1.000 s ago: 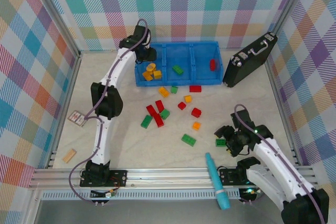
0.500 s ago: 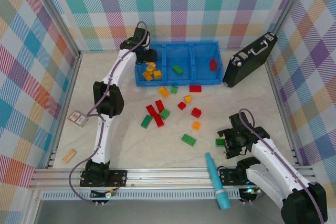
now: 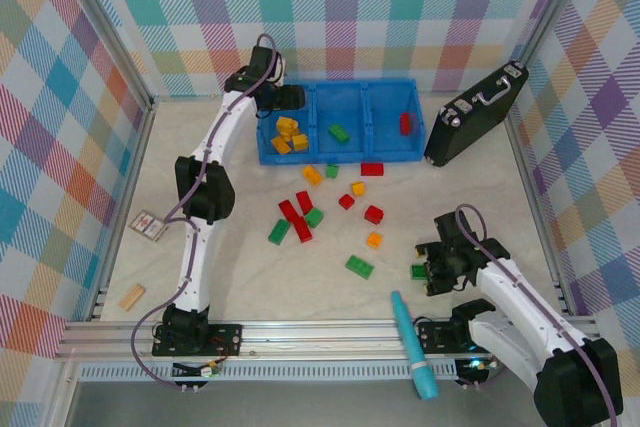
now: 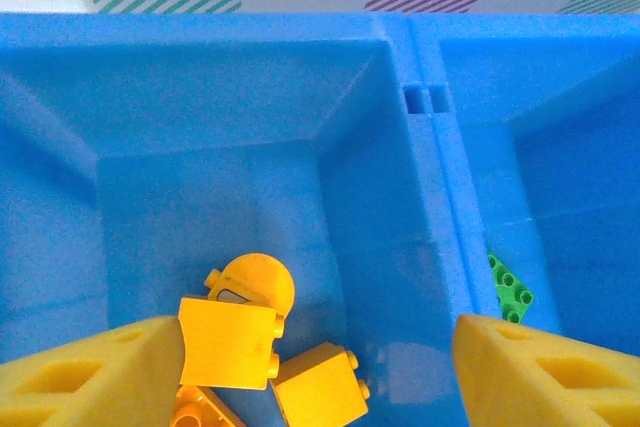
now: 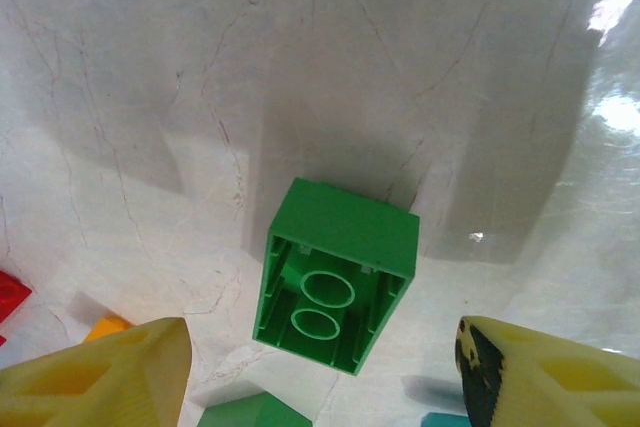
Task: Sort the legos into containers by color
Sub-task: Pick up the lego from the bottom-right of the table.
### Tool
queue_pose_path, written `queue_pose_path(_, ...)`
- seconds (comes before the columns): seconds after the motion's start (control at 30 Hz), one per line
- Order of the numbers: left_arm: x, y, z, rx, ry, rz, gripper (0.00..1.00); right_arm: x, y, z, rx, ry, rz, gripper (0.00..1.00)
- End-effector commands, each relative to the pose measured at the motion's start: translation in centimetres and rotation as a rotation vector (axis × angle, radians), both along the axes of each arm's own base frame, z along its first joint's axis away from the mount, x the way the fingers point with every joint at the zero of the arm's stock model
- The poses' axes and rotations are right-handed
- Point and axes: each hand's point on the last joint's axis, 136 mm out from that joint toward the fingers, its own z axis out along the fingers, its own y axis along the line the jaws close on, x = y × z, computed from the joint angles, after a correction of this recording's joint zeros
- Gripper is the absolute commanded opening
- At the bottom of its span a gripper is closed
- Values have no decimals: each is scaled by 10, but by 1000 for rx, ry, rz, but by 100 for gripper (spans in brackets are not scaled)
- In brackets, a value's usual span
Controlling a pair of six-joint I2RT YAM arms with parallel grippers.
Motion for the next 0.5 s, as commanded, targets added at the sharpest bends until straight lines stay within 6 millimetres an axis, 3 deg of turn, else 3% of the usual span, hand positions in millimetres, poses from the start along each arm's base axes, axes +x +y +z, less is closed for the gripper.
queue_pose_path(0.0, -4, 10, 102, -22, -206, -20, 74, 5, 4, -3, 12, 12, -23, 69)
queue_pose_path(0.1, -14, 22, 146, -16, -282, -18, 81, 4, 8, -9, 17, 53, 7, 69)
queue_pose_path(0.2, -29, 40, 182, -17, -328, -4, 99, 6, 11, -16, 11, 85, 33, 67)
queue_pose_path(0.3, -46, 57, 210, 8, -364, 13, 100, 10, 14, -22, 8, 104, 67, 63)
queue_pose_path(0.47, -80, 78, 248, 73, -411, 41, 100, 22, 15, -23, -9, 96, 129, 42)
